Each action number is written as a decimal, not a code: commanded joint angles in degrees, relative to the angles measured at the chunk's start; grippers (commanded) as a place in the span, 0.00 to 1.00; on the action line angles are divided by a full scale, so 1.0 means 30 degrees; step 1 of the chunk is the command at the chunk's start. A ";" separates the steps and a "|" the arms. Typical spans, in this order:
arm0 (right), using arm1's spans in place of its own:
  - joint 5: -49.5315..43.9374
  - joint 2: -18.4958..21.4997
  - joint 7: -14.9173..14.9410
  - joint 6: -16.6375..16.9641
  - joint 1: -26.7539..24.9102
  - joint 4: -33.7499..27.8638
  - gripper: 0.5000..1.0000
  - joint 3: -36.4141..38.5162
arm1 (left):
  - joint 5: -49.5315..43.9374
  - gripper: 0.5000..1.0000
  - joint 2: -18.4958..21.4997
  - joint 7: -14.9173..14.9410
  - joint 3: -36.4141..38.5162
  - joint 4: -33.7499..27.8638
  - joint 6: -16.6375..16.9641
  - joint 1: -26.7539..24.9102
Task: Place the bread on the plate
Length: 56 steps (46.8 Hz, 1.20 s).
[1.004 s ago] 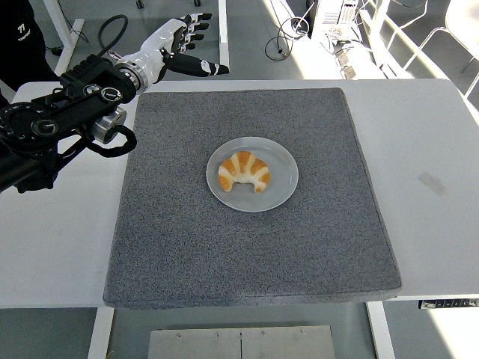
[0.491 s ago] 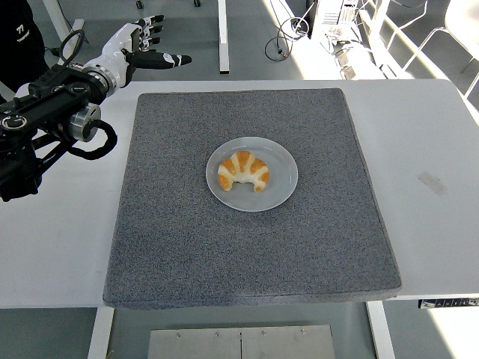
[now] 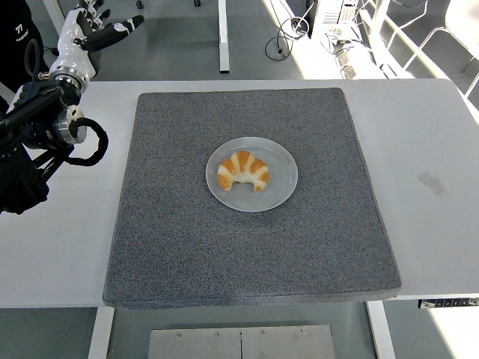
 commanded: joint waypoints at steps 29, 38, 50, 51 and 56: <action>0.0000 0.0000 0.0000 0.0001 0.0004 0.0001 1.00 0.0012 | -0.2278 0.98 -0.3586 -0.2215 -0.3070 0.4078 -0.2319 0.0849; 0.0000 0.0000 0.0000 0.0001 0.0003 0.0001 1.00 0.0013 | -0.2687 0.98 -0.3616 -0.2567 -0.3508 0.4312 -0.2640 0.0908; 0.0000 0.0000 0.0000 0.0031 0.0092 0.0059 1.00 0.0042 | -0.3098 0.98 -0.3645 -0.2567 -0.4037 0.4869 -0.3578 0.0937; 0.0000 0.0000 0.0000 0.0031 0.0092 0.0059 1.00 0.0013 | -0.3099 0.98 -0.3645 -0.2538 -0.4037 0.4927 -0.3637 0.0937; 0.0000 0.0000 0.0000 0.0031 0.0121 0.0030 1.00 -0.0016 | -0.3099 0.98 -0.3674 -0.2538 -0.4037 0.5016 -0.3843 0.0937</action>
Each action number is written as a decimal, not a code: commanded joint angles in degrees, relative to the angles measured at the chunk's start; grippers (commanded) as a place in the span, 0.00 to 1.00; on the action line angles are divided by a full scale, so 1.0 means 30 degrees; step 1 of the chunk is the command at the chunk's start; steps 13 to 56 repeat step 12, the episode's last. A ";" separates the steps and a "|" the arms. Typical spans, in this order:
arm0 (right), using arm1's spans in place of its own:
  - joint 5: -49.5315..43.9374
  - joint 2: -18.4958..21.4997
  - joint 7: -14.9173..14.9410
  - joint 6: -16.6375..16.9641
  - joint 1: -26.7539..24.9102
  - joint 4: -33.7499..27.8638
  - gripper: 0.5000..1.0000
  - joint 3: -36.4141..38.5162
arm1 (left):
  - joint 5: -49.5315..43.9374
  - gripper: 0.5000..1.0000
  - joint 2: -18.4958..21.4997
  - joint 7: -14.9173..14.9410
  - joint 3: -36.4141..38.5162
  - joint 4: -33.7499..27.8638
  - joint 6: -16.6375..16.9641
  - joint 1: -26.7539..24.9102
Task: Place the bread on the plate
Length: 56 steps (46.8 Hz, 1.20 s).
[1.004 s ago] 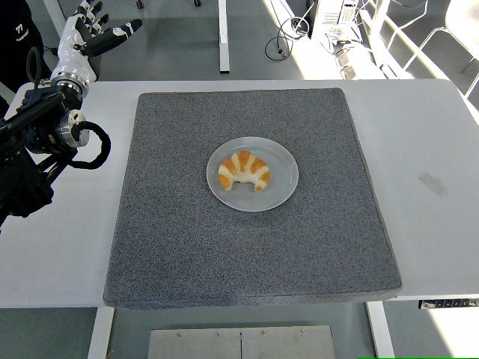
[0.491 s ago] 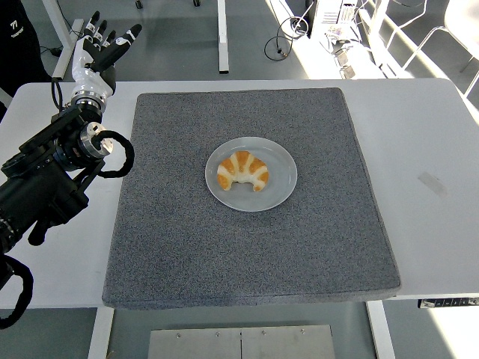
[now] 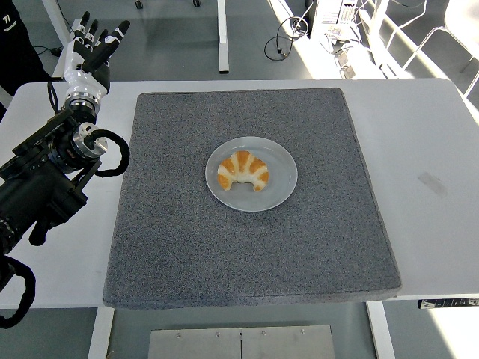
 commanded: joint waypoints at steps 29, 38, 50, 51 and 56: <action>0.0000 -0.0001 0.0001 0.0058 0.0018 0.0073 1.00 0.0024 | -0.0118 0.98 -0.0031 0.0055 0.0002 0.0023 -0.0085 -0.0013; 0.0000 -0.0001 0.0001 0.0058 0.0018 0.0073 1.00 0.0024 | -0.0118 0.98 -0.0031 0.0055 0.0002 0.0023 -0.0085 -0.0013; 0.0000 -0.0001 0.0001 0.0058 0.0018 0.0073 1.00 0.0024 | -0.0118 0.98 -0.0031 0.0055 0.0002 0.0023 -0.0085 -0.0013; 0.0000 -0.0001 0.0001 0.0058 0.0018 0.0073 1.00 0.0024 | -0.0118 0.98 -0.0031 0.0055 0.0002 0.0023 -0.0085 -0.0013; 0.0000 -0.0001 0.0001 0.0058 0.0018 0.0073 1.00 0.0024 | -0.0118 0.98 -0.0031 0.0055 0.0002 0.0023 -0.0085 -0.0013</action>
